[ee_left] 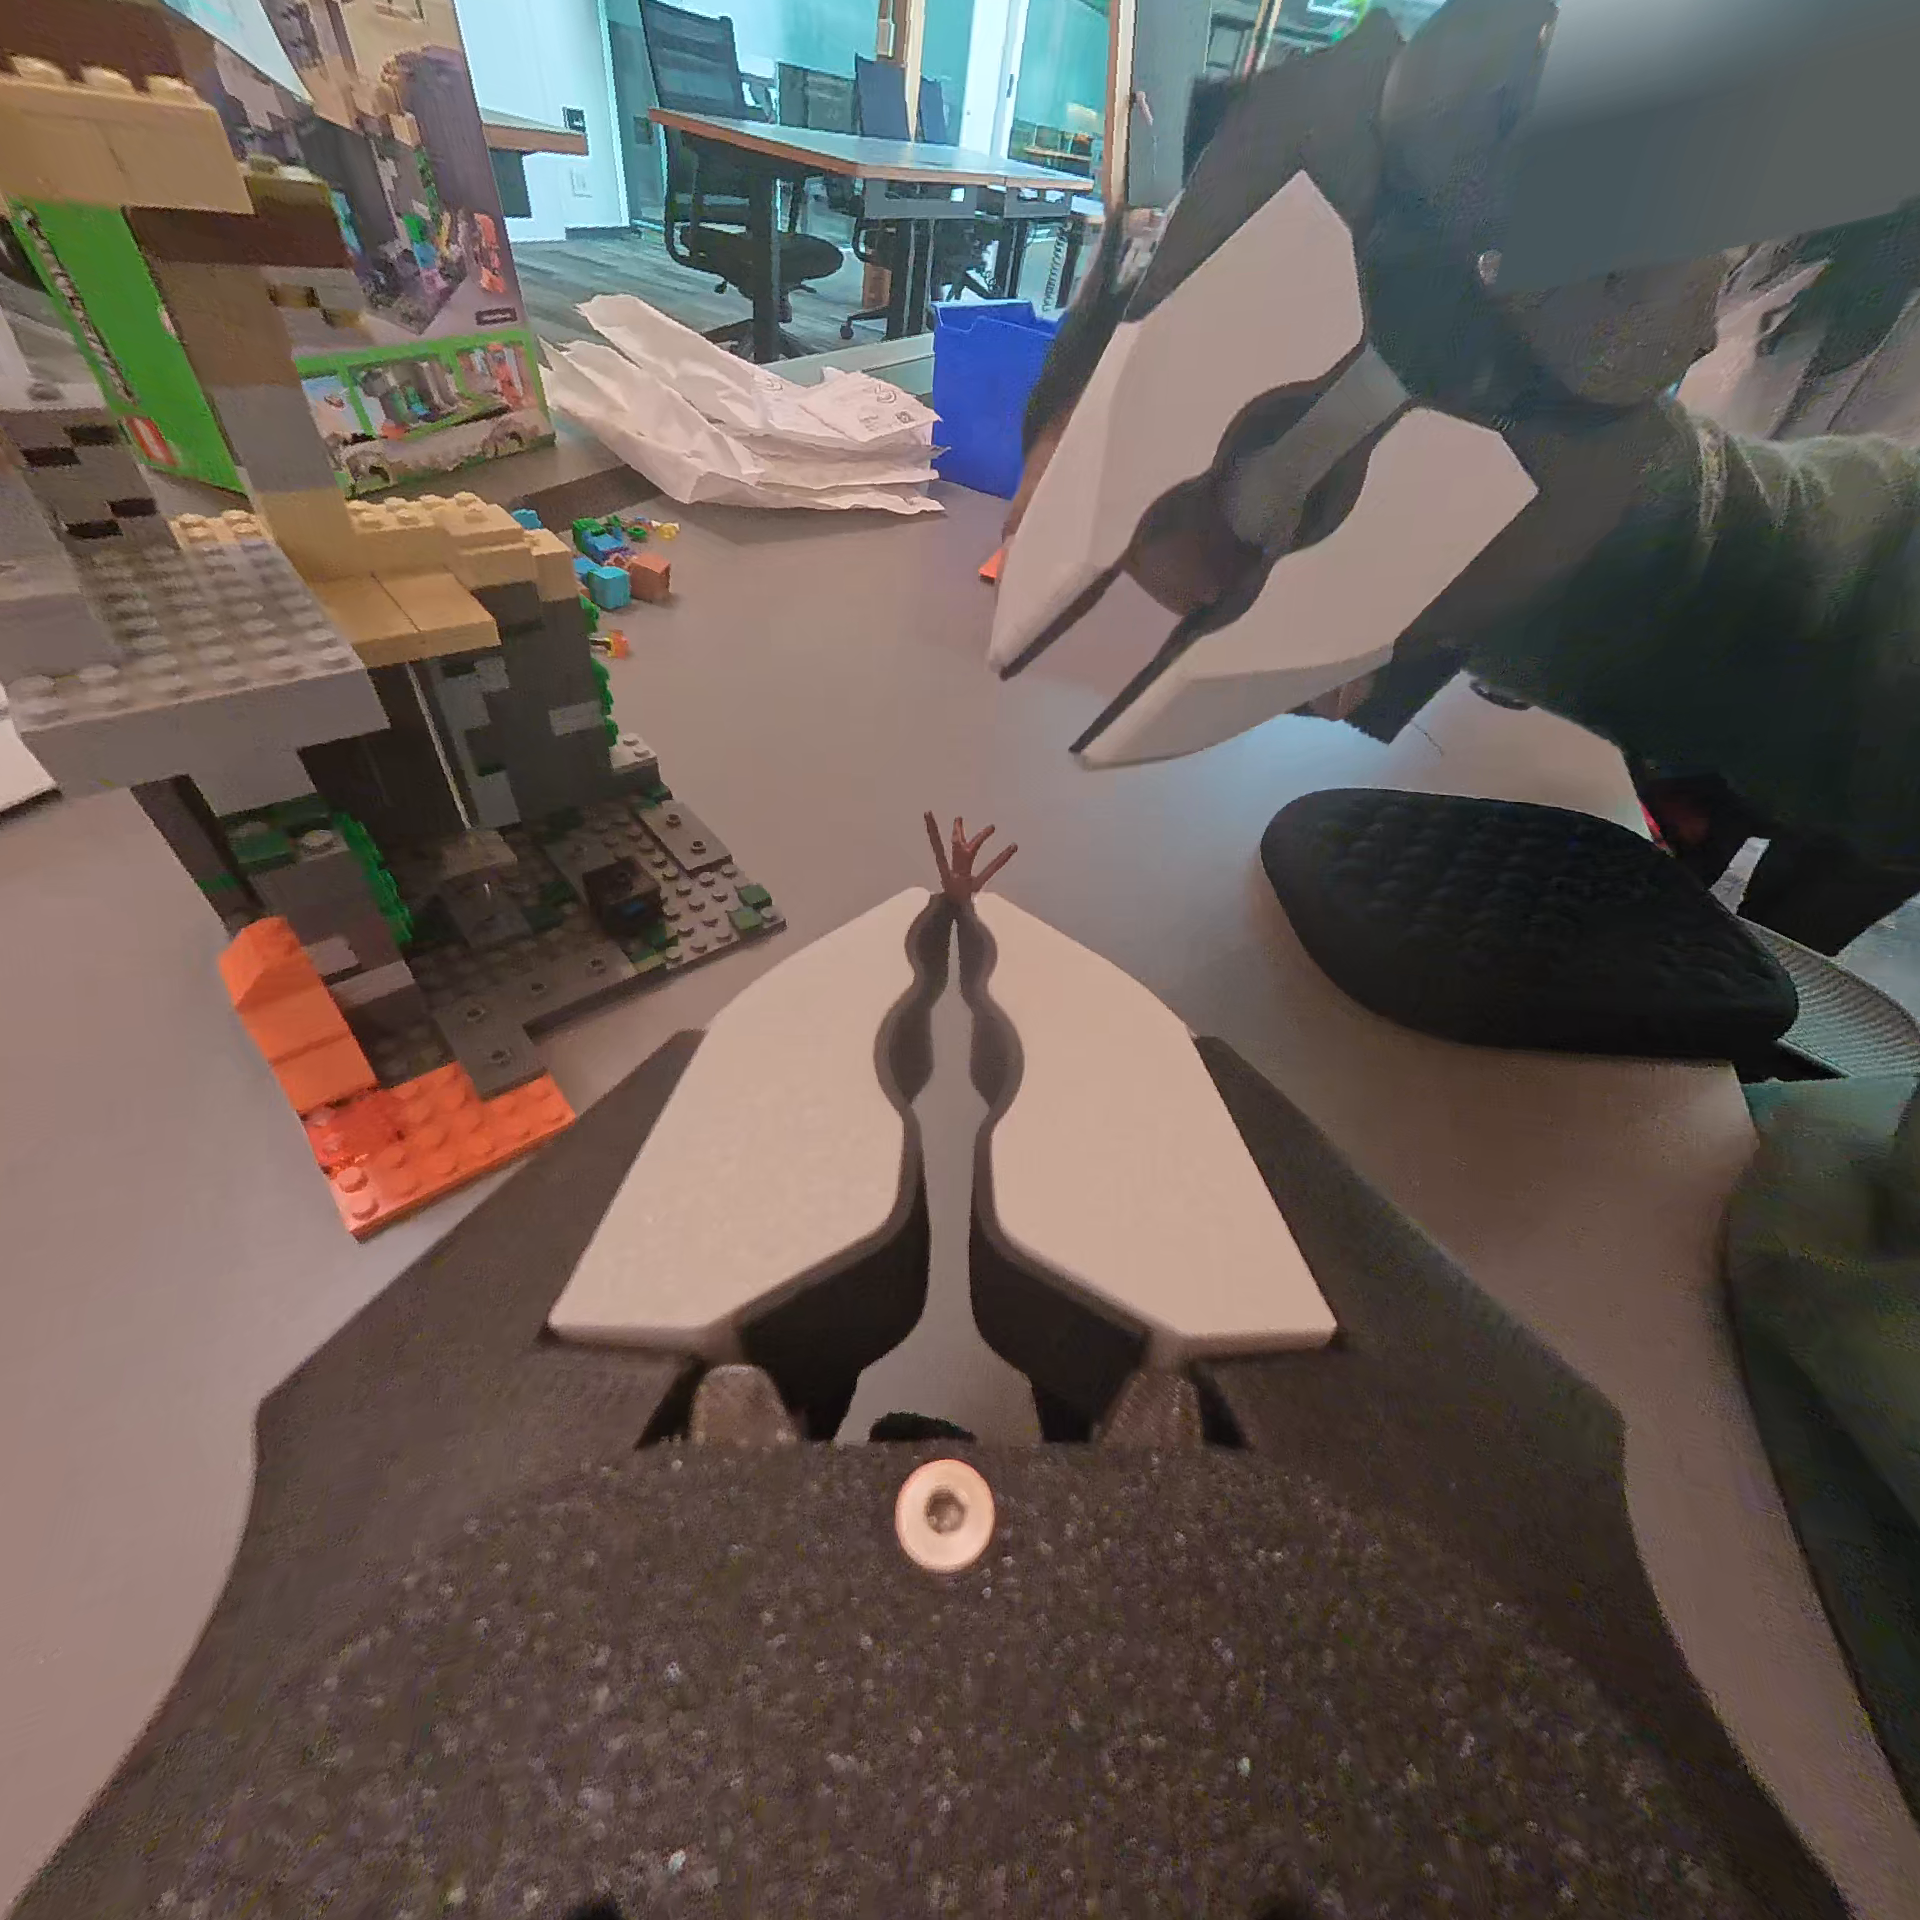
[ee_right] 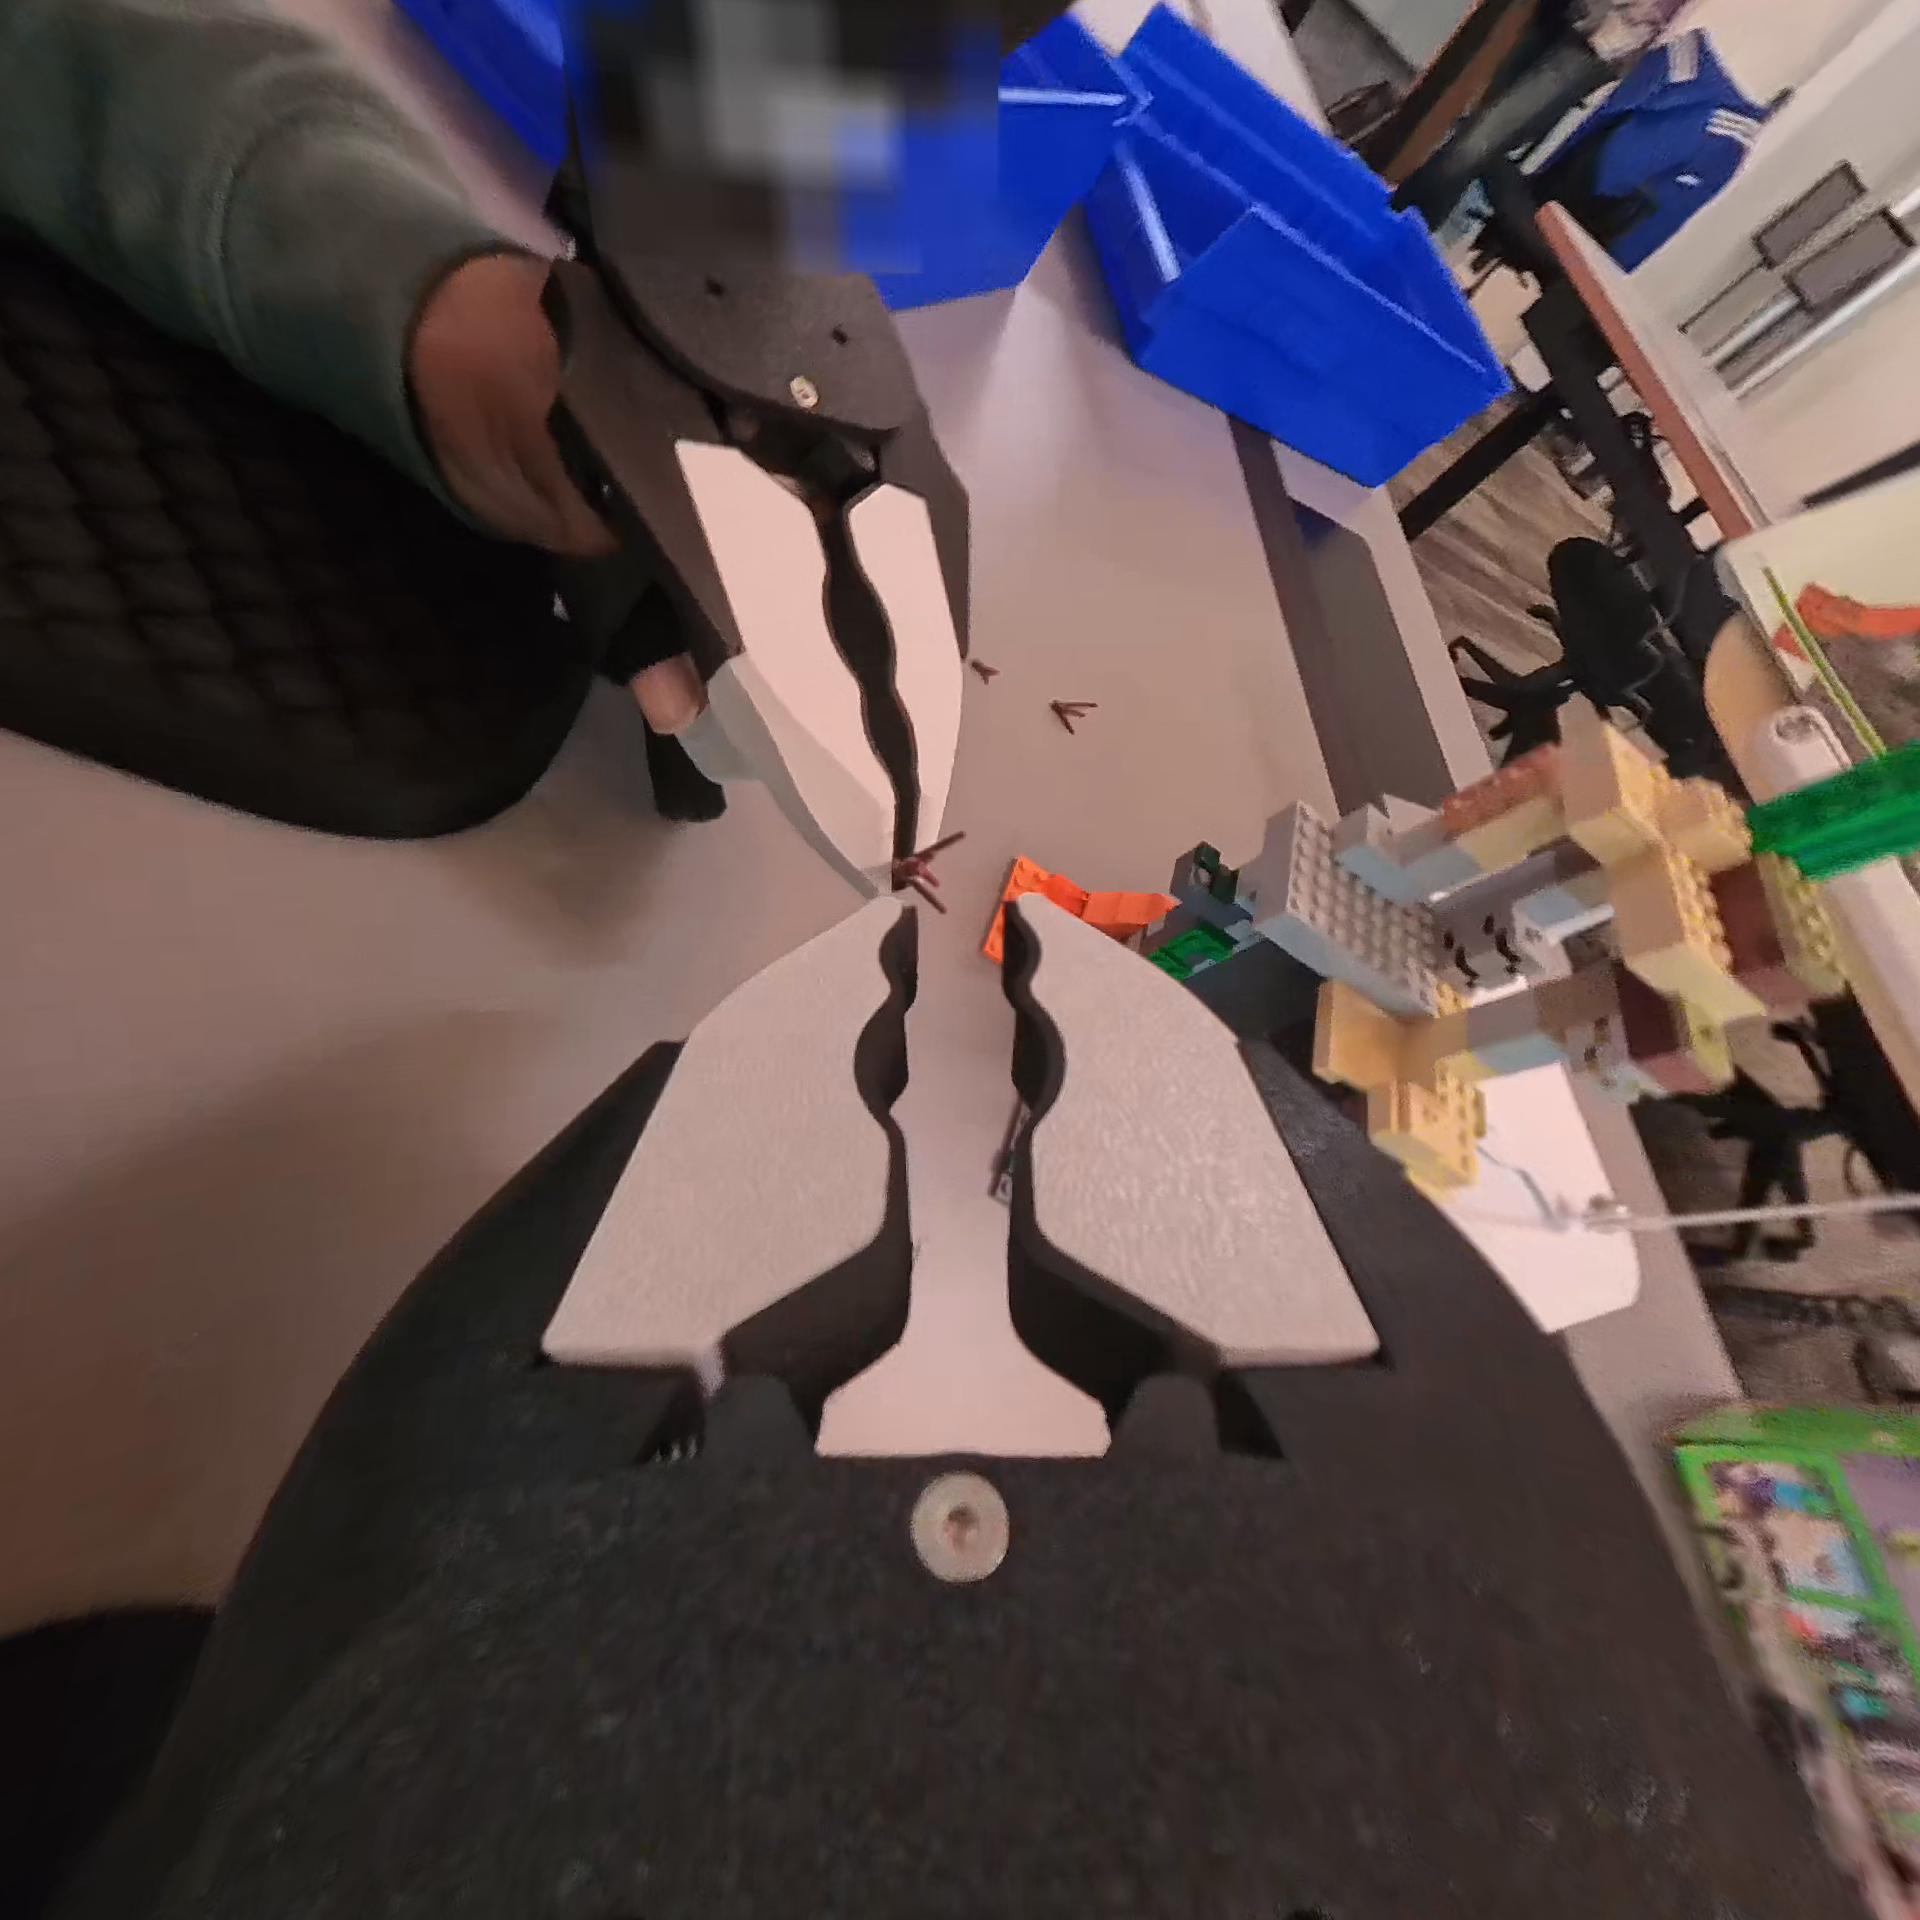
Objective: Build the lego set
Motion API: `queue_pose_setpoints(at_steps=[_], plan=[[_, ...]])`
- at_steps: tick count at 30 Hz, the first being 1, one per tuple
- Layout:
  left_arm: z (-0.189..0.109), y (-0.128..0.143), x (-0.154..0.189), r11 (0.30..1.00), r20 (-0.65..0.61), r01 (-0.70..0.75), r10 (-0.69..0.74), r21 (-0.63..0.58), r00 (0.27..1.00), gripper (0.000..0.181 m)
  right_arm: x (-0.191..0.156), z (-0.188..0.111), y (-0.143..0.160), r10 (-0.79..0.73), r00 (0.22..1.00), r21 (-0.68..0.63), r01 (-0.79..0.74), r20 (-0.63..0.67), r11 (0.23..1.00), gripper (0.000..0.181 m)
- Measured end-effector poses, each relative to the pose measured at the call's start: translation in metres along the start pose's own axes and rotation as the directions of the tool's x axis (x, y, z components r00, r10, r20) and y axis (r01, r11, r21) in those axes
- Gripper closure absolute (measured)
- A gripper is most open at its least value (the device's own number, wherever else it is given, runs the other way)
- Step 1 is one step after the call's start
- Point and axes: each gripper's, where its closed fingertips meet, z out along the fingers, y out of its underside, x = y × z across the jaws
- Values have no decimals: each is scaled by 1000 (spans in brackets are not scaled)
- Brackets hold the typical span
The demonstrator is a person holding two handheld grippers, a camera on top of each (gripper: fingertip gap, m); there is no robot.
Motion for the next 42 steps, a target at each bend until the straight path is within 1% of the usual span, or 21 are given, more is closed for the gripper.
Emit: queue_pose_setpoints(at_steps=[1,4,8,12,15,17,19,22,26,33,42], plan=[[1,-1,0,1000,4,-12,12,2,1000,180,0,-3,0,42,999,28,-42,-11,999,166],[5,-2,2,999,15,-51,51,-7,999,180,1,-9,4,159,987,101,-156,-29,983,166],[15,-9,7,994,14,-107,107,-17,994,180,7,-12,15,270,961,174,-257,-60,951,167],[28,-23,13,990,-5,-141,141,-16,990,179,24,-22,20,404,912,297,-367,-70,882,169],[38,-30,14,993,-25,-122,121,-9,992,179,35,-32,23,474,878,369,-423,-58,828,171],[44,-31,14,995,-37,-97,97,-5,995,179,38,-36,26,478,875,383,-418,-73,824,172],[49,-27,12,997,-41,-74,74,-1,996,179,38,-37,29,455,885,373,-389,-103,842,173],[53,-14,12,999,-59,-53,52,-3,997,179,35,-33,33,419,898,349,-353,-136,868,174],[50,-1,12,998,-76,-56,54,-17,996,179,31,-28,36,402,905,330,-340,-140,880,175],[50,2,10,999,-94,-32,30,-14,995,179,26,-19,47,394,907,281,-344,-147,896,177],[49,2,6,1000,-87,-30,29,-6,996,179,24,-17,51,395,907,269,-349,-145,898,178]])
